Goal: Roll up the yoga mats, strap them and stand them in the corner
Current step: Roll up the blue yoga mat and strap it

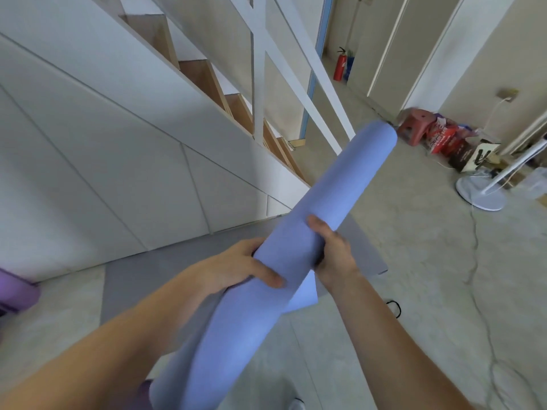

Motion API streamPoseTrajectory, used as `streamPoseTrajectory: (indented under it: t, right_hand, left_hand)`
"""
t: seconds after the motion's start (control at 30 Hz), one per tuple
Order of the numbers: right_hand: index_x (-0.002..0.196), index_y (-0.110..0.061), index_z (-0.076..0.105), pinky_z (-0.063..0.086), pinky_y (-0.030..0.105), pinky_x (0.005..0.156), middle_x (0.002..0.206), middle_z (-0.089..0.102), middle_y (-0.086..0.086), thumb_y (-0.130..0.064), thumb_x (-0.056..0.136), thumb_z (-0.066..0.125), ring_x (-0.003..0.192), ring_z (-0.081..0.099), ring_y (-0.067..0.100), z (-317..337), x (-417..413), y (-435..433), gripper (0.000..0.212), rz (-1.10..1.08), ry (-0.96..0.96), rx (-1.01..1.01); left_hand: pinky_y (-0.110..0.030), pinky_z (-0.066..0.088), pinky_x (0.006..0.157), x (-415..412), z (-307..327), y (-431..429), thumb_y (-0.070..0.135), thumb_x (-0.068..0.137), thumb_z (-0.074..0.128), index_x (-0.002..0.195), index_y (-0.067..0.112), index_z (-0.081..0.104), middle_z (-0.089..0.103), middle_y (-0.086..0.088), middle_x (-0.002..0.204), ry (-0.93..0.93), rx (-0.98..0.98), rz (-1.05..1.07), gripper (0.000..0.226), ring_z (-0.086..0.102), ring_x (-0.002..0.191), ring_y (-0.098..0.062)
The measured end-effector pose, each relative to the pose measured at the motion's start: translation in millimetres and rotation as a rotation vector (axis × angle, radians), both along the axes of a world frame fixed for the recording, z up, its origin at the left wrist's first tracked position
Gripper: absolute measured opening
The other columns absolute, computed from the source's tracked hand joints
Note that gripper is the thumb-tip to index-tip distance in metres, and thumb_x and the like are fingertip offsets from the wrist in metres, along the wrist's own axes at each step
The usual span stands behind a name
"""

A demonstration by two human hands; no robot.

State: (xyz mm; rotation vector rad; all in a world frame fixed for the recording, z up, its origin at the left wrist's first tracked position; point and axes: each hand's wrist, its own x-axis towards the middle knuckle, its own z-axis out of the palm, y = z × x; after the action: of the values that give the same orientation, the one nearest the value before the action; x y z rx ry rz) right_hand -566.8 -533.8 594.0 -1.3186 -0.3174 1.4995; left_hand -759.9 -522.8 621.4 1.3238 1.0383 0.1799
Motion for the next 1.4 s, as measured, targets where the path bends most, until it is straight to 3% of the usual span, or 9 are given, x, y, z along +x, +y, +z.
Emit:
streamPoseTrajectory:
  t: [0.17, 0.33, 0.57, 0.8, 0.93, 1.1, 1.2, 1.3, 1.4]
  right_hand:
    - [0.115, -0.005, 0.057, 0.053, 0.035, 0.075, 0.105, 0.067, 0.007, -0.025, 0.059, 0.091, 0.091, 0.065, 0.029, 0.3, -17.0, 7.7, 0.068, -0.232, -0.389, -0.26]
    - [0.123, -0.012, 0.054, 0.053, 0.044, 0.092, 0.114, 0.065, 0.002, -0.034, 0.057, 0.093, 0.101, 0.064, 0.029, 3.5, -33.8, 2.6, 0.08, -0.304, -0.275, -0.261]
    - [0.134, -0.025, 0.057, 0.042, 0.053, 0.105, 0.134, 0.064, 0.0, -0.076, 0.049, 0.081, 0.125, 0.058, 0.02, -23.6, 3.6, -33.8, 0.102, 0.03, 0.054, 0.026]
    - [0.118, -0.001, 0.064, 0.057, 0.044, 0.084, 0.113, 0.073, 0.013, -0.036, 0.063, 0.087, 0.102, 0.07, 0.031, -3.9, -7.8, -37.7, 0.069, -0.108, 0.016, -0.005]
    - [0.101, -0.004, 0.063, 0.057, 0.042, 0.079, 0.095, 0.071, 0.007, -0.022, 0.064, 0.089, 0.085, 0.068, 0.03, 5.5, -25.9, -31.5, 0.049, -0.329, -0.203, -0.241]
    - [0.104, -0.008, 0.064, 0.057, 0.042, 0.086, 0.101, 0.07, 0.005, -0.035, 0.058, 0.093, 0.09, 0.068, 0.029, 7.0, -58.1, -32.5, 0.06, -0.358, -0.134, -0.27]
    - [0.116, -0.014, 0.06, 0.057, 0.047, 0.086, 0.112, 0.069, 0.001, -0.036, 0.066, 0.09, 0.101, 0.066, 0.022, 4.1, -51.5, -44.4, 0.062, -0.274, -0.047, -0.135]
    - [0.142, -0.023, 0.047, 0.038, 0.057, 0.109, 0.136, 0.055, -0.008, -0.064, 0.049, 0.084, 0.128, 0.052, 0.018, 0.3, -32.5, -57.2, 0.108, -0.069, -0.077, -0.121]
    - [0.134, -0.022, 0.054, 0.037, 0.062, 0.108, 0.132, 0.063, -0.009, -0.072, 0.046, 0.083, 0.126, 0.056, 0.019, 1.6, -18.2, -57.0, 0.105, 0.039, -0.068, -0.053]
  left_hand:
    - [-0.039, 0.049, 0.099, 22.5, -1.1, -7.6, 0.032, 0.07, 0.08, 0.154, 0.03, 0.018, 0.041, -0.003, 0.143, 0.515, 0.372, -0.19, 0.104, 0.054, 0.122, -0.025]
    - [-0.039, 0.043, 0.086, 52.2, -24.9, -53.0, 0.048, 0.078, 0.072, 0.154, 0.02, -0.017, 0.022, -0.01, 0.152, 0.93, 0.82, -0.097, 0.12, 0.043, 0.121, -0.031]
    - [-0.036, 0.053, 0.092, 1.3, -5.4, -22.9, 0.032, 0.057, 0.082, 0.137, 0.055, 0.032, 0.057, 0.028, 0.125, 0.357, 0.466, -0.042, 0.098, 0.06, 0.112, -0.008]
    - [-0.046, 0.055, 0.097, -10.3, 2.9, -19.5, -0.003, 0.068, 0.08, 0.127, 0.036, 0.061, 0.071, 0.007, 0.12, -0.062, -0.024, -0.072, 0.072, 0.068, 0.111, -0.018]
    - [-0.042, 0.048, 0.101, 2.6, 6.9, -25.8, 0.039, 0.064, 0.078, 0.14, 0.04, 0.036, 0.047, 0.003, 0.132, 0.46, 0.403, -0.233, 0.087, 0.053, 0.122, -0.025]
    - [-0.047, 0.036, 0.099, 33.6, -25.6, -76.9, 0.031, 0.081, 0.068, 0.15, 0.019, -0.024, 0.015, -0.021, 0.155, 1.028, 0.949, -0.213, 0.116, 0.037, 0.128, -0.04]
    - [-0.034, 0.041, 0.084, 14.7, -30.4, -59.6, 0.027, 0.079, 0.063, 0.152, 0.029, -0.006, 0.037, -0.002, 0.143, 0.881, 0.921, -0.05, 0.101, 0.05, 0.115, -0.028]
    - [-0.035, 0.05, 0.09, -6.7, -10.6, -40.6, 0.035, 0.056, 0.075, 0.144, 0.044, 0.028, 0.052, 0.016, 0.128, 0.513, 0.566, 0.054, 0.1, 0.058, 0.112, -0.016]
    - [-0.042, 0.054, 0.094, -9.4, 6.9, -34.4, 0.028, 0.05, 0.086, 0.129, 0.042, 0.053, 0.067, 0.018, 0.119, 0.123, 0.268, 0.055, 0.087, 0.065, 0.108, -0.011]
